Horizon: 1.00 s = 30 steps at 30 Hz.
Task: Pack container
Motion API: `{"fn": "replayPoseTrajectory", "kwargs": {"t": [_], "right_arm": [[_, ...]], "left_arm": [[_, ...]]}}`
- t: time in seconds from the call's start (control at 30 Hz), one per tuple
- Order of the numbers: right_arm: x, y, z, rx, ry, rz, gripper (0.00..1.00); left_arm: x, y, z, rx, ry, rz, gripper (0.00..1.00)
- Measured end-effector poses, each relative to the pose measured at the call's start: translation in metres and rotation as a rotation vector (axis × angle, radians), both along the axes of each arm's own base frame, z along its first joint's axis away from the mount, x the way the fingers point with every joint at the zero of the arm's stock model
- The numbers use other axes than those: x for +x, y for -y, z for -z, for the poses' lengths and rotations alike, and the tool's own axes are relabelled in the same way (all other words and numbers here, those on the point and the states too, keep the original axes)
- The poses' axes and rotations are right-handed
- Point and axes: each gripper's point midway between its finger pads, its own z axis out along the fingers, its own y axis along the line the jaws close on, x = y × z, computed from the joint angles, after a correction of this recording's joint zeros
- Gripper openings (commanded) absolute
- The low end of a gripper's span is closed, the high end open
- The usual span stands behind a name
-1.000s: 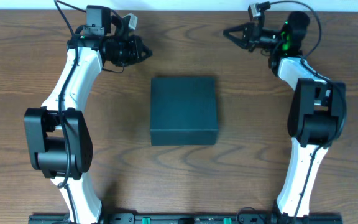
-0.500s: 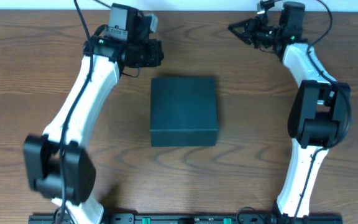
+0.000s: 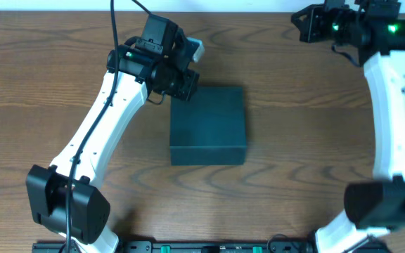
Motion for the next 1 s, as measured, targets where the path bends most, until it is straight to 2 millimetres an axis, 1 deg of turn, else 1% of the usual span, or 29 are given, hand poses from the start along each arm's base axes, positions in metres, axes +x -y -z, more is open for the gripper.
{"fn": "replayPoseTrajectory", "kwargs": {"t": [0.03, 0.07, 0.1, 0.17, 0.23, 0.27, 0.3, 0.33, 0.37, 0.4, 0.43, 0.47, 0.53, 0.57, 0.6, 0.63, 0.77, 0.83, 0.93, 1.0], "right_arm": [[-0.013, -0.007, -0.007, -0.021, 0.006, -0.008, 0.02], [-0.025, -0.012, -0.010, -0.032, -0.003, -0.017, 0.01], [-0.042, -0.016, -0.009, -0.043, -0.037, -0.027, 0.01], [-0.078, -0.017, 0.001, -0.067, -0.133, -0.030, 0.01], [-0.107, -0.010, 0.016, -0.090, -0.220, -0.004, 0.01], [-0.116, -0.008, 0.021, -0.095, -0.242, 0.008, 0.02], [-0.129, -0.004, 0.032, -0.103, -0.279, 0.022, 0.02], [-0.136, -0.003, 0.038, -0.098, -0.279, 0.033, 0.02], [-0.151, -0.002, 0.052, -0.091, -0.296, 0.053, 0.02], [-0.161, 0.000, 0.059, -0.087, -0.307, 0.066, 0.02], [-0.175, -0.002, 0.073, -0.069, -0.290, 0.076, 0.02], [-0.186, -0.004, 0.081, -0.055, -0.290, 0.079, 0.02], [-0.208, -0.015, 0.104, -0.007, -0.268, 0.068, 0.02], [-0.215, -0.021, 0.114, 0.017, -0.256, 0.063, 0.02], [-0.230, -0.028, 0.135, 0.049, -0.276, 0.058, 0.02], [-0.238, -0.033, 0.152, 0.075, -0.299, 0.058, 0.02], [-0.261, -0.053, 0.210, 0.149, -0.392, 0.053, 0.02], [-0.267, -0.062, 0.229, 0.181, -0.419, 0.049, 0.02], [-0.264, -0.072, 0.241, 0.232, -0.409, 0.051, 0.02], [-0.261, -0.075, 0.247, 0.256, -0.407, 0.065, 0.02]], "left_arm": [[-0.004, 0.001, 0.000, -0.002, -0.004, 0.028, 0.06], [-0.007, 0.002, 0.000, -0.006, -0.005, 0.054, 0.06], [-0.011, 0.004, 0.001, -0.012, -0.008, 0.082, 0.06], [-0.019, 0.009, 0.006, -0.037, -0.014, 0.148, 0.06], [-0.030, 0.010, 0.020, -0.053, -0.049, 0.192, 0.06], [-0.037, 0.010, 0.029, -0.056, -0.072, 0.207, 0.06], [-0.046, 0.010, 0.040, -0.060, -0.105, 0.226, 0.06], [-0.053, 0.009, 0.049, -0.064, -0.131, 0.239, 0.06], [-0.058, 0.010, 0.058, -0.079, -0.144, 0.255, 0.06], [-0.062, 0.012, 0.064, -0.092, -0.153, 0.266, 0.06], [-0.064, 0.014, 0.069, -0.110, -0.152, 0.277, 0.06], [-0.065, 0.016, 0.072, -0.120, -0.151, 0.285, 0.06], [-0.067, 0.019, 0.079, -0.140, -0.145, 0.298, 0.06], [-0.067, 0.020, 0.081, -0.146, -0.140, 0.301, 0.06], [-0.067, 0.021, 0.084, -0.155, -0.133, 0.305, 0.06], [-0.066, 0.022, 0.086, -0.160, -0.127, 0.306, 0.06], [-0.061, 0.024, 0.086, -0.168, -0.099, 0.308, 0.06], [-0.060, 0.024, 0.086, -0.166, -0.092, 0.306, 0.06], [-0.060, 0.025, 0.089, -0.161, -0.101, 0.307, 0.06], [-0.062, 0.026, 0.095, -0.156, -0.120, 0.309, 0.06]]}}
